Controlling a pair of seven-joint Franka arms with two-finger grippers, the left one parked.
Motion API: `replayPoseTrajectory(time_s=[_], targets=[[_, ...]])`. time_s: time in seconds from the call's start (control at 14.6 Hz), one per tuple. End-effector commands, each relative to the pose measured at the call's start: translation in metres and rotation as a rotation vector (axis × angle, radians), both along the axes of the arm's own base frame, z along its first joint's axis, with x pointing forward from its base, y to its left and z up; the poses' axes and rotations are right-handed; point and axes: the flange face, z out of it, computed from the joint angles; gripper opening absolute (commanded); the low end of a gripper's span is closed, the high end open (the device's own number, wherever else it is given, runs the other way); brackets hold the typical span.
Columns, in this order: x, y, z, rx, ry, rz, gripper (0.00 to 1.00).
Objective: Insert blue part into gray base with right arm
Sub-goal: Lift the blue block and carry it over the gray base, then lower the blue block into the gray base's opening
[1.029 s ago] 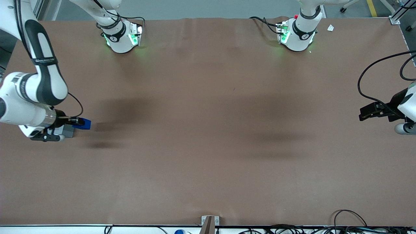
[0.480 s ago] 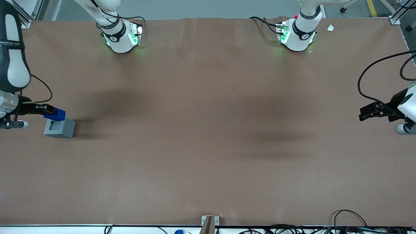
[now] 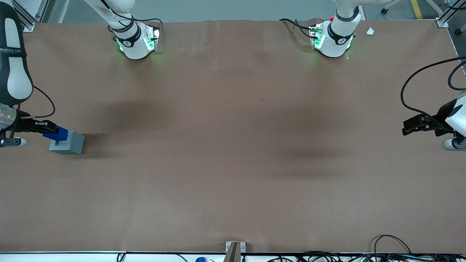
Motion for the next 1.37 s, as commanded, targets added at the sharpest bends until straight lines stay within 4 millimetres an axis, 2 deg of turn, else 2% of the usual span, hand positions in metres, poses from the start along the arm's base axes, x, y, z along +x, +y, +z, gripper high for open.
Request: replayPoseTrajectory(time_s=[0.0, 0.21, 0.55, 1.3], targets=[[0.009, -0.002, -0.01, -0.009, 0.005, -0.004, 0.14], [0.008, -0.01, -0.026, -0.006, 0.028, -0.051, 0.13], [0.017, -0.031, -0.033, -0.025, 0.026, -0.06, 0.13], [0.009, -0.052, -0.052, -0.018, 0.045, -0.087, 0.13]])
